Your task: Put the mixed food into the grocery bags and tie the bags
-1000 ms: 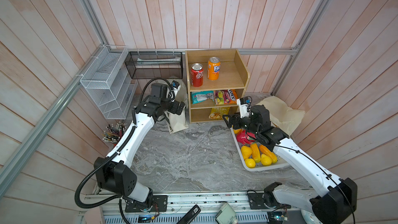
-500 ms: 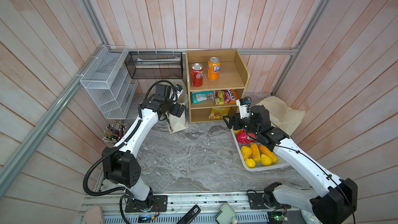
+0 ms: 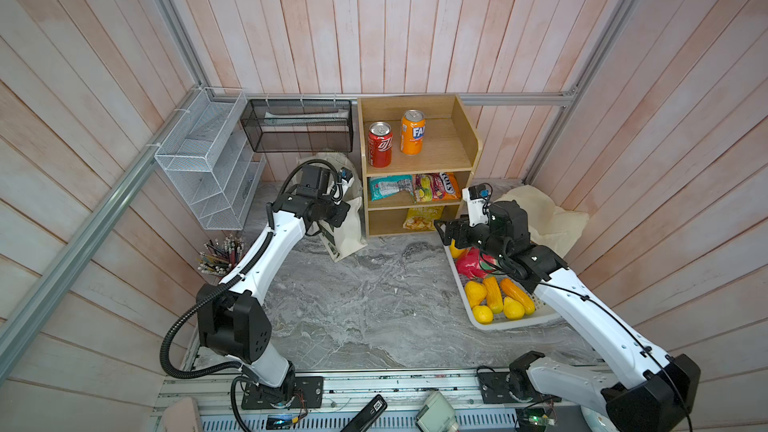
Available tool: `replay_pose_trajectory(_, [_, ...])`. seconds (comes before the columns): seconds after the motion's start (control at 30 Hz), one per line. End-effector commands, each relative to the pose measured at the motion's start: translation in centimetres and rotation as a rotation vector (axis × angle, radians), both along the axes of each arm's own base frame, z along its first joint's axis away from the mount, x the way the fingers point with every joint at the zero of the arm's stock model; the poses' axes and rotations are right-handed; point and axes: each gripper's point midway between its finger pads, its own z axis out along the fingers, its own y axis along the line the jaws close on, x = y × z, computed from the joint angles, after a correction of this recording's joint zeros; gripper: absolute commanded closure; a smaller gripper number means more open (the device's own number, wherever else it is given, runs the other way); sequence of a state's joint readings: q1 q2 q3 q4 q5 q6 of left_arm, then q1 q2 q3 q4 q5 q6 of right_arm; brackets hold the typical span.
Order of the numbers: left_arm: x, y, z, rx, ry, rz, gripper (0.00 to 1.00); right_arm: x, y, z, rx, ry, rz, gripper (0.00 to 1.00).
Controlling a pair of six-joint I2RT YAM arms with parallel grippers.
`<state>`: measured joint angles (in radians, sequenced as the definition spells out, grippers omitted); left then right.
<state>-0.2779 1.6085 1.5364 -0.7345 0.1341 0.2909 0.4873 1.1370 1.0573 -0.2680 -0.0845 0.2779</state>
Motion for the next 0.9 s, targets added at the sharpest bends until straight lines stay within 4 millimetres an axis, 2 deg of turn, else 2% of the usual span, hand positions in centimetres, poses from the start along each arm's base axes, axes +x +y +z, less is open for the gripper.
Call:
replay_pose_trajectory(0.0, [-2.2, -0.3, 1.6, -0.045, 0.012, -0.004, 1.00, 0.0, 0.3, 0.9, 0.018, 0.014, 0.004, 0.09])
replay_pose_trajectory(0.2, [-6.3, -1.3, 2.9, -0.080, 0.023, -0.015, 1.00, -0.3, 2.6, 1.3, 0.020, 0.026, 0.059, 0.10])
replay_pose_trajectory(0.43, [-11.8, -2.8, 2.5, -0.089, 0.047, -0.063, 1.00, -0.9, 5.9, 1.6, 0.000, 0.031, 0.121, 0.13])
replay_pose_trajectory(0.73, [-18.8, -6.2, 1.9, -0.173, 0.113, -0.190, 1.00, -0.6, 9.5, 1.9, -0.044, 0.032, 0.165, 0.15])
replay_pose_trajectory(0.8, [-20.0, -6.9, 2.2, -0.218, 0.125, -0.227, 0.86, -0.4, 10.4, 2.0, -0.059, 0.032, 0.177, 0.15])
replay_pose_trajectory(0.87, [-20.3, -7.0, 3.3, -0.266, 0.099, -0.222, 0.61, 0.0, 11.4, 2.0, -0.080, 0.032, 0.188, 0.15])
